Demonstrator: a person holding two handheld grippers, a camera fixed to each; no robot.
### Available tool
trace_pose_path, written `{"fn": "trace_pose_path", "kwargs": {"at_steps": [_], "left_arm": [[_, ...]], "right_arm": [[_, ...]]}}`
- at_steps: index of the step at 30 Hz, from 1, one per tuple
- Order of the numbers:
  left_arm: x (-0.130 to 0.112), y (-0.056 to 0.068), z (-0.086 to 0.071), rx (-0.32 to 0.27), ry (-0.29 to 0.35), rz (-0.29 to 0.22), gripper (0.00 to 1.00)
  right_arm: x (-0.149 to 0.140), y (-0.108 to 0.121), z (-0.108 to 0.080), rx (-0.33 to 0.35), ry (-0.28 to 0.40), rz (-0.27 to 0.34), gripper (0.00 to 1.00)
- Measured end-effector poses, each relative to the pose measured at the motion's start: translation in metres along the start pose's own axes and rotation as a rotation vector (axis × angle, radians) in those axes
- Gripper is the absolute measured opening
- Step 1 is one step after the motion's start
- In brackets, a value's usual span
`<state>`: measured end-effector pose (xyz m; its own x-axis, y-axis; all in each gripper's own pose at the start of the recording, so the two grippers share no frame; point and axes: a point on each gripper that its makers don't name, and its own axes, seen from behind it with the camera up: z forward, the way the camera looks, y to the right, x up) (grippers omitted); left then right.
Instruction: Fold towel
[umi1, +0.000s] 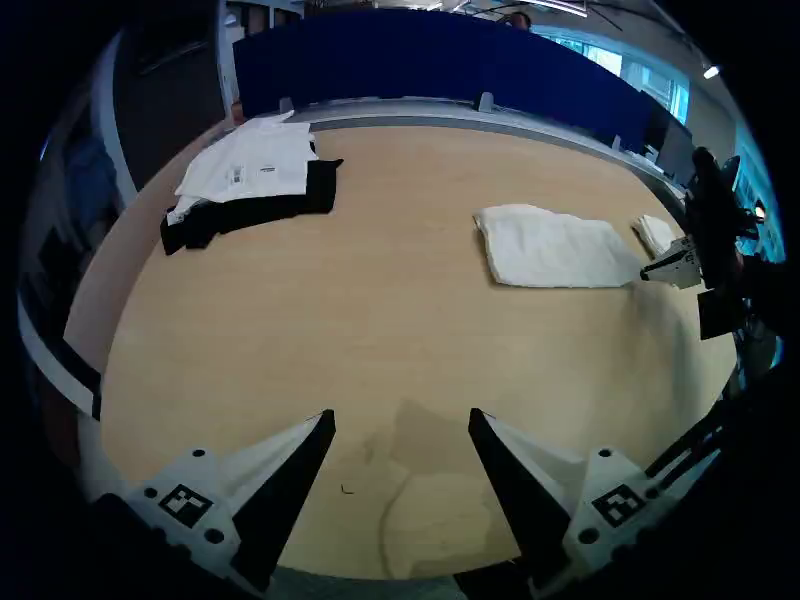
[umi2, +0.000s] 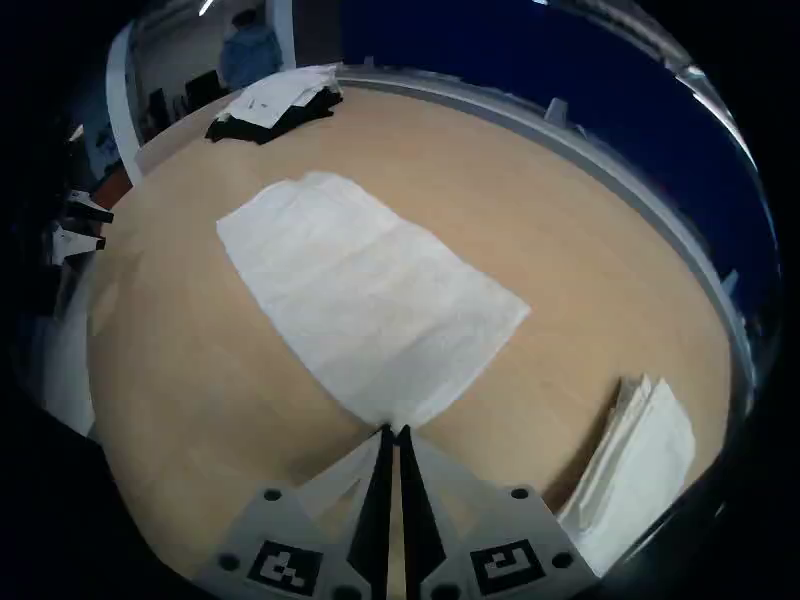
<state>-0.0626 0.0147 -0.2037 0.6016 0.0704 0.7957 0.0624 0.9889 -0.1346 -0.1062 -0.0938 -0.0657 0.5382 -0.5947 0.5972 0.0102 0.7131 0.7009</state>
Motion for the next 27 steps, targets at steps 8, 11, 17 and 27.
{"fn": "trace_pose_path", "kwargs": {"at_steps": [8, 11, 17, 27], "left_arm": [[0.001, -0.001, -0.006, -0.005, 0.006, -0.004, 1.00], [0.002, -0.002, -0.008, -0.005, 0.012, -0.006, 1.00], [0.003, -0.003, -0.011, -0.007, 0.024, -0.012, 1.00], [0.004, -0.005, -0.013, -0.007, 0.041, -0.008, 1.00]], "right_arm": [[0.037, 0.002, -0.016, -0.021, 0.063, -0.041, 0.05], [0.055, 0.001, -0.022, -0.028, 0.089, -0.061, 0.05], [0.093, -0.001, -0.032, -0.038, 0.135, -0.106, 0.05], [0.140, -0.012, -0.037, -0.036, 0.175, -0.186, 0.04]]}}
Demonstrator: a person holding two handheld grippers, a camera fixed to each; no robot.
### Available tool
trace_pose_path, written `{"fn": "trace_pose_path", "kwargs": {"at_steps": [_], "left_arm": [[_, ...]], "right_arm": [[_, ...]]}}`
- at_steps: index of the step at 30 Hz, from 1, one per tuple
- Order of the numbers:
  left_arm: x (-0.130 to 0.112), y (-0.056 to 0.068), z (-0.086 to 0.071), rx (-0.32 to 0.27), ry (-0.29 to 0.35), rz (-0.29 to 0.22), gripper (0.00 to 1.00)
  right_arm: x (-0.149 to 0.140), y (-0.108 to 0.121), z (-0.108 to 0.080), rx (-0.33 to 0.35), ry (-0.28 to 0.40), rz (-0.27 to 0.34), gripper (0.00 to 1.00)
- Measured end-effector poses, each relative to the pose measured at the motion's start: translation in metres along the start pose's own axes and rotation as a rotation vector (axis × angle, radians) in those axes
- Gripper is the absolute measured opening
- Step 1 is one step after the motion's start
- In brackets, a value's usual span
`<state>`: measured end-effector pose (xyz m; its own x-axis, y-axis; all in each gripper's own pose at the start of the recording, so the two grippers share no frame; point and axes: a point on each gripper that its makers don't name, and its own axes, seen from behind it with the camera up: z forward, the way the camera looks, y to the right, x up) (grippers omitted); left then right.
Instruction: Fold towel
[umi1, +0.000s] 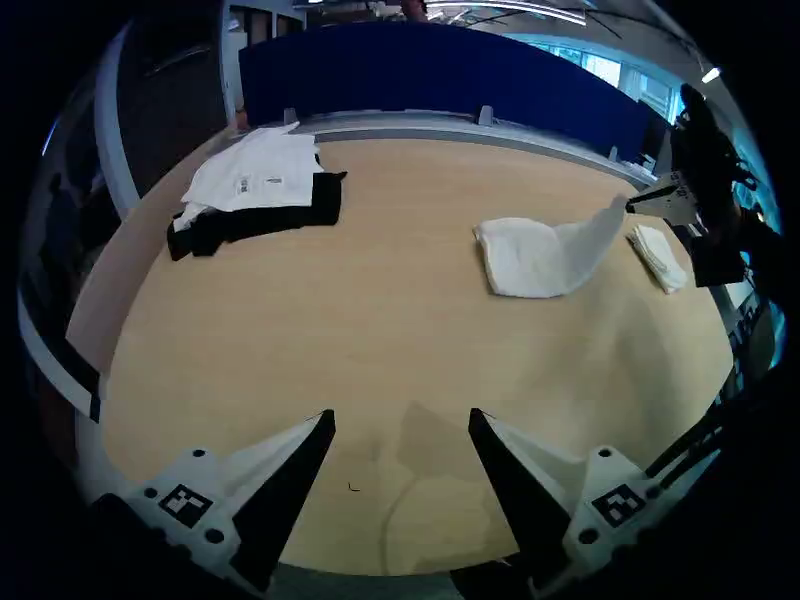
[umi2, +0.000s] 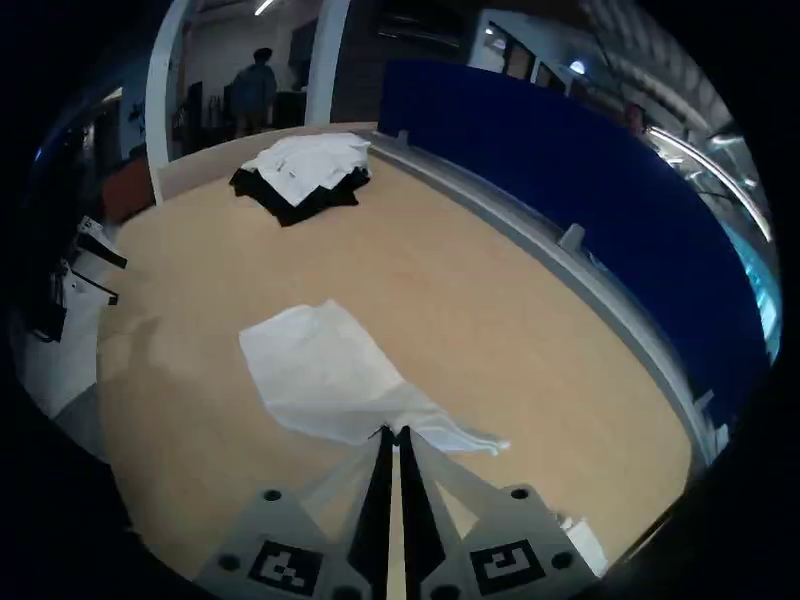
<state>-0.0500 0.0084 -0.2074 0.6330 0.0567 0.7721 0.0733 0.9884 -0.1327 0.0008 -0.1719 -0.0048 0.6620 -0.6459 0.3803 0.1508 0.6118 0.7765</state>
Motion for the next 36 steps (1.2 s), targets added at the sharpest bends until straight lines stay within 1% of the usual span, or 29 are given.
{"fn": "trace_pose_path", "kwargs": {"at_steps": [6, 12, 19, 24, 27, 30, 33, 36], "left_arm": [[0.003, 0.001, -0.004, -0.003, 0.014, -0.004, 1.00], [0.004, -0.003, -0.008, 0.008, 0.024, -0.005, 1.00], [0.003, -0.008, -0.017, 0.028, 0.041, -0.013, 1.00], [0.003, -0.010, -0.023, 0.040, 0.058, -0.027, 1.00], [0.003, -0.012, -0.026, 0.052, 0.069, -0.038, 1.00], [0.001, -0.013, -0.030, 0.060, 0.075, -0.055, 1.00], [-0.002, -0.013, -0.031, 0.063, 0.077, -0.073, 1.00], [-0.007, -0.013, -0.031, 0.063, 0.076, -0.085, 0.99]], "right_arm": [[0.013, -0.007, 0.007, 0.015, 0.002, -0.031, 0.04], [0.028, -0.019, 0.019, 0.039, 0.004, -0.066, 0.04], [0.049, -0.048, 0.040, 0.093, 0.007, -0.123, 0.04], [0.060, -0.075, 0.062, 0.144, -0.003, -0.167, 0.04], [0.061, -0.094, 0.080, 0.181, -0.017, -0.184, 0.04], [0.055, -0.115, 0.101, 0.218, -0.040, -0.183, 0.04], [0.044, -0.135, 0.122, 0.254, -0.072, -0.165, 0.04], [0.032, -0.151, 0.136, 0.287, -0.107, -0.141, 0.04]]}}
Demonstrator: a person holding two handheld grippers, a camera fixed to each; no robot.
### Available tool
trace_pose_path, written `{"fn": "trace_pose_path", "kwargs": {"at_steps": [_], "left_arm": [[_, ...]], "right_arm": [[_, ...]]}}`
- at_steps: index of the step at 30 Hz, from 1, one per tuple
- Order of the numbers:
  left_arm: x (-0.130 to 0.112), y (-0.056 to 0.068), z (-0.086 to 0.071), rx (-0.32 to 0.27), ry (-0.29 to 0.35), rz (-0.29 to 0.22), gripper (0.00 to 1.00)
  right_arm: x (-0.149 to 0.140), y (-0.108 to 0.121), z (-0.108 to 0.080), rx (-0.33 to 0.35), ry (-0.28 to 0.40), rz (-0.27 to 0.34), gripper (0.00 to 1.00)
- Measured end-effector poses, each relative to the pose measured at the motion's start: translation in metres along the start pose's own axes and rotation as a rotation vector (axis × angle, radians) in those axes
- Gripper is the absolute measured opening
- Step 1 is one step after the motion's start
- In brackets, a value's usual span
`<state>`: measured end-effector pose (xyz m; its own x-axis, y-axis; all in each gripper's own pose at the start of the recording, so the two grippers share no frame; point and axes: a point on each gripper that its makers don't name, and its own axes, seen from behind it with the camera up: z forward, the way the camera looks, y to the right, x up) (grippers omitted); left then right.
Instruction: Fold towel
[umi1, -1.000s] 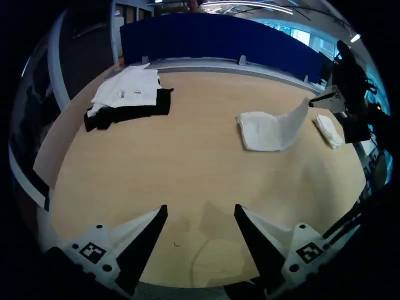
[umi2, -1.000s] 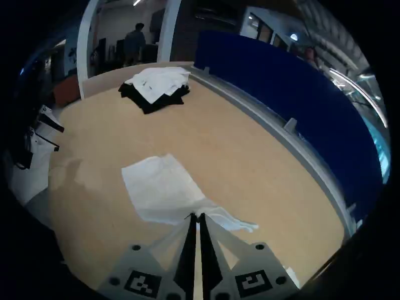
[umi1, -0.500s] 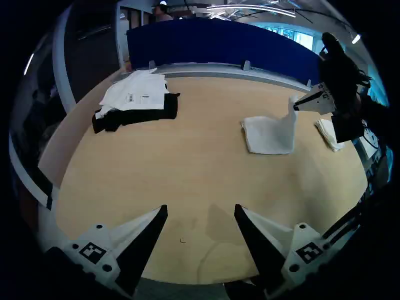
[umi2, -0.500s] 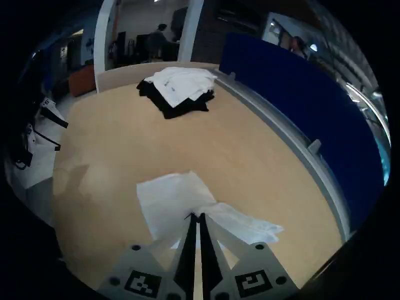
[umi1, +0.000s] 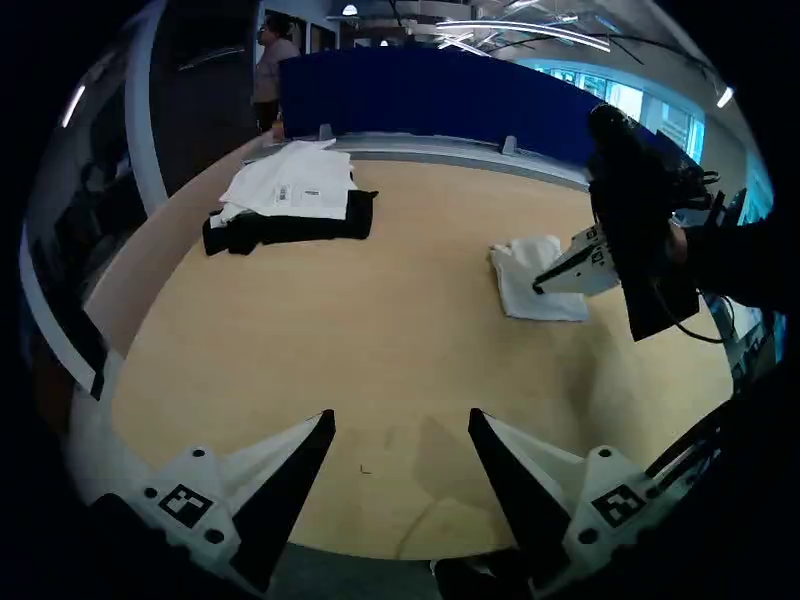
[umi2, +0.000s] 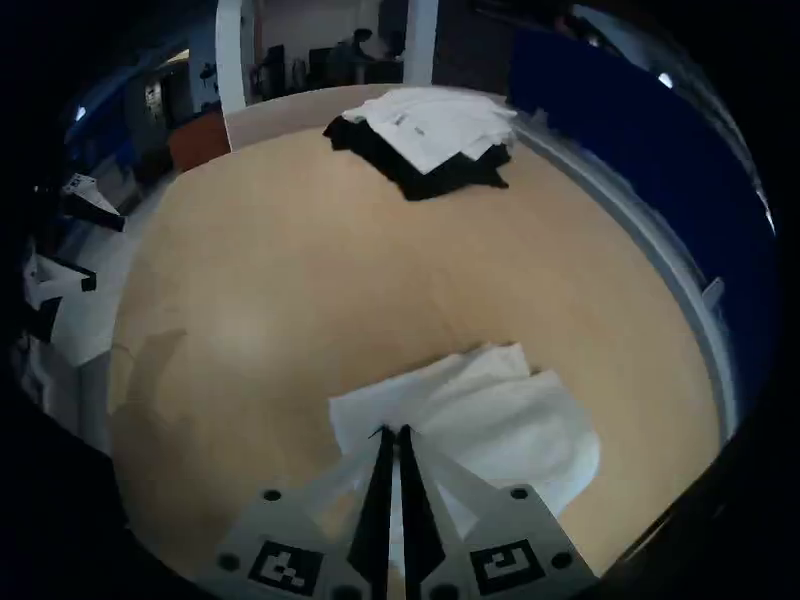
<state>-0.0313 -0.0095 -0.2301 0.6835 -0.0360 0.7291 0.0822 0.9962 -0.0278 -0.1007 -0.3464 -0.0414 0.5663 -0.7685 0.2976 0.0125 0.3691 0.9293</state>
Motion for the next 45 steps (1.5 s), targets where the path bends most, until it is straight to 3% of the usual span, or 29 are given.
{"fn": "trace_pose_path", "kwargs": {"at_steps": [3, 9, 15, 19, 24, 28, 32, 45], "left_arm": [[-0.003, -0.001, -0.001, 0.003, -0.001, -0.003, 1.00], [-0.002, -0.002, -0.002, 0.005, 0.001, -0.004, 1.00], [0.001, -0.002, -0.003, 0.006, 0.005, 0.001, 1.00], [0.000, -0.001, -0.002, 0.006, 0.005, 0.008, 0.99], [0.000, -0.001, -0.003, 0.006, 0.004, 0.013, 1.00], [0.001, -0.001, -0.004, 0.005, 0.004, 0.013, 1.00], [0.001, -0.001, -0.005, 0.004, 0.005, 0.014, 1.00], [0.004, 0.003, -0.008, 0.000, 0.007, 0.028, 1.00]], "right_arm": [[-0.006, -0.005, 0.009, 0.009, -0.015, 0.011, 0.04], [-0.008, -0.007, 0.009, 0.008, -0.016, 0.009, 0.05], [-0.005, -0.004, 0.007, -0.002, -0.007, 0.011, 0.13], [-0.003, -0.003, 0.004, -0.009, 0.003, 0.012, 0.32], [0.000, -0.006, -0.002, 0.004, 0.017, 0.012, 0.68], [0.002, -0.006, -0.007, -0.004, 0.027, 0.008, 0.82], [0.002, -0.006, -0.011, -0.010, 0.032, 0.009, 0.86], [-0.010, 0.000, -0.024, -0.039, 0.029, 0.041, 0.86]]}}
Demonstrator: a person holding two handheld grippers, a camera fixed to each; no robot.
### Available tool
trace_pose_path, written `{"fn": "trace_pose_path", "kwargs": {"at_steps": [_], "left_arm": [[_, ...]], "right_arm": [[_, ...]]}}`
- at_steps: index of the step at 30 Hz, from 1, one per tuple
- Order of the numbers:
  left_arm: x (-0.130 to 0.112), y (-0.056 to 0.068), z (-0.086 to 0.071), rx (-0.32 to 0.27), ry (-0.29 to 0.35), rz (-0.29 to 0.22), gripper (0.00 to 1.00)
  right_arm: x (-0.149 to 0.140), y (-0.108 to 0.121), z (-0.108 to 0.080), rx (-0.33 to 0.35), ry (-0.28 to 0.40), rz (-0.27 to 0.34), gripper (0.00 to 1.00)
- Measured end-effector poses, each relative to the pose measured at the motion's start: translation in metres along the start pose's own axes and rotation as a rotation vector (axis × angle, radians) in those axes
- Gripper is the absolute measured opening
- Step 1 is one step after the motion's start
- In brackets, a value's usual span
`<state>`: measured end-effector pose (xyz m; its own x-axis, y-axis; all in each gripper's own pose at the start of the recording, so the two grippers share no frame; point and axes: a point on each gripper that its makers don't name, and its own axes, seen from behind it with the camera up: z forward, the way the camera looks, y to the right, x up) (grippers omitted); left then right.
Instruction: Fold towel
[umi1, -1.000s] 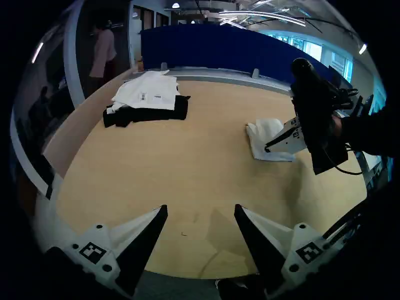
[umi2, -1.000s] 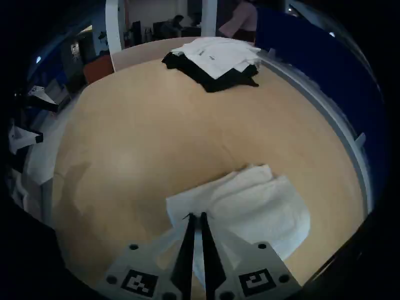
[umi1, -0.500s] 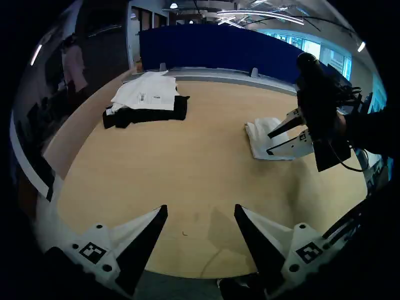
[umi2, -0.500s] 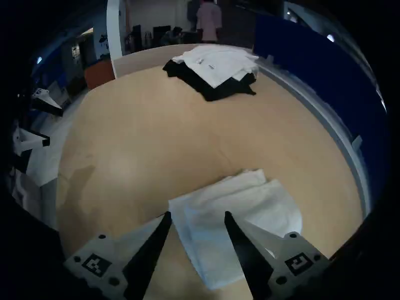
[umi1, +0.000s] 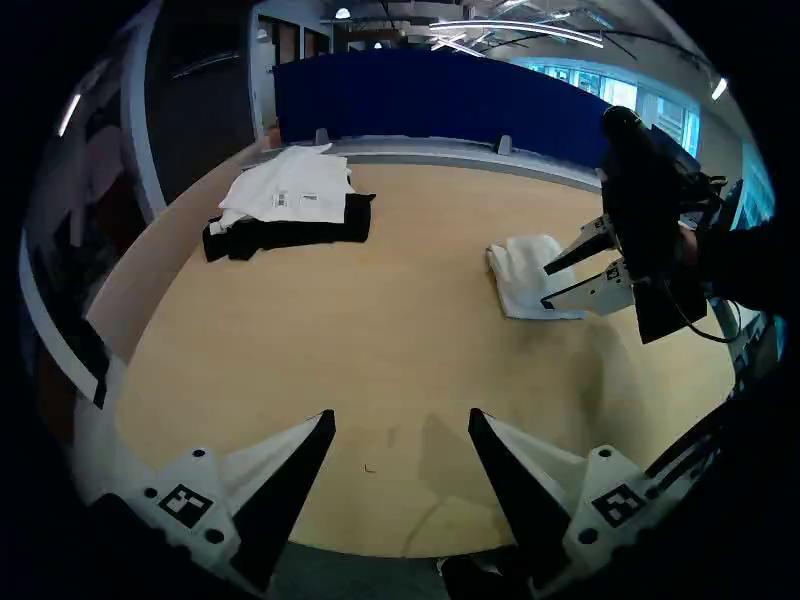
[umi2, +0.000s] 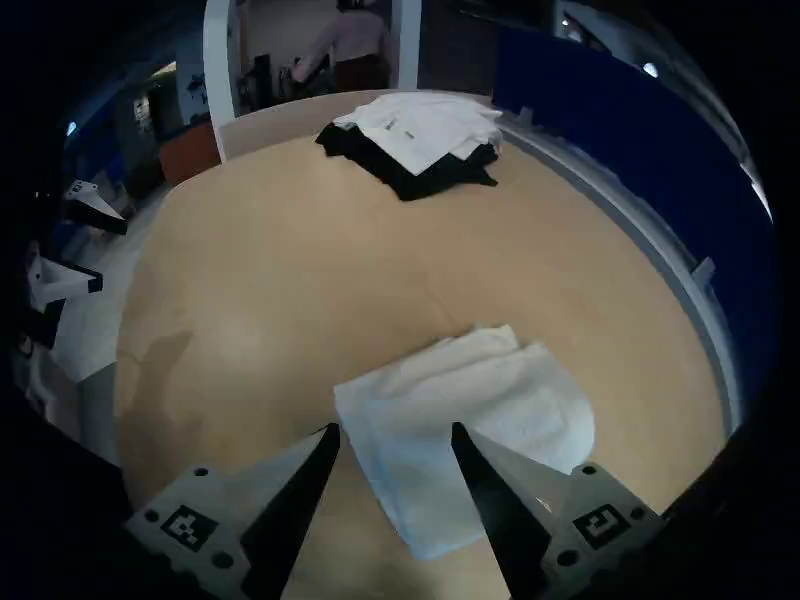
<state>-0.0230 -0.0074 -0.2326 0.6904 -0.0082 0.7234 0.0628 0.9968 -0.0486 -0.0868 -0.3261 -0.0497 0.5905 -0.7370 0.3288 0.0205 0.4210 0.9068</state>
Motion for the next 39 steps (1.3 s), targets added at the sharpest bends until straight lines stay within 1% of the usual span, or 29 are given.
{"fn": "trace_pose_path", "kwargs": {"at_steps": [9, 21, 24, 28, 31, 39], "left_arm": [[0.001, -0.002, 0.002, 0.003, 0.000, 0.005, 1.00], [0.003, 0.000, 0.004, -0.002, -0.001, 0.013, 1.00], [0.004, -0.001, 0.005, -0.003, -0.002, 0.012, 1.00], [0.005, 0.000, 0.006, -0.003, -0.002, 0.016, 1.00], [0.004, 0.000, 0.006, -0.003, -0.002, 0.019, 0.99], [0.003, -0.001, 0.005, -0.003, -0.003, 0.018, 1.00]], "right_arm": [[-0.027, 0.010, -0.013, -0.033, -0.019, 0.050, 0.87], [-0.068, 0.017, -0.034, -0.075, -0.053, 0.102, 0.87], [-0.078, 0.018, -0.035, -0.079, -0.065, 0.120, 0.87], [-0.084, 0.015, -0.034, -0.074, -0.070, 0.135, 0.86], [-0.087, 0.013, -0.033, -0.070, -0.075, 0.137, 0.82], [-0.093, 0.010, -0.028, -0.062, -0.086, 0.160, 0.60]]}}
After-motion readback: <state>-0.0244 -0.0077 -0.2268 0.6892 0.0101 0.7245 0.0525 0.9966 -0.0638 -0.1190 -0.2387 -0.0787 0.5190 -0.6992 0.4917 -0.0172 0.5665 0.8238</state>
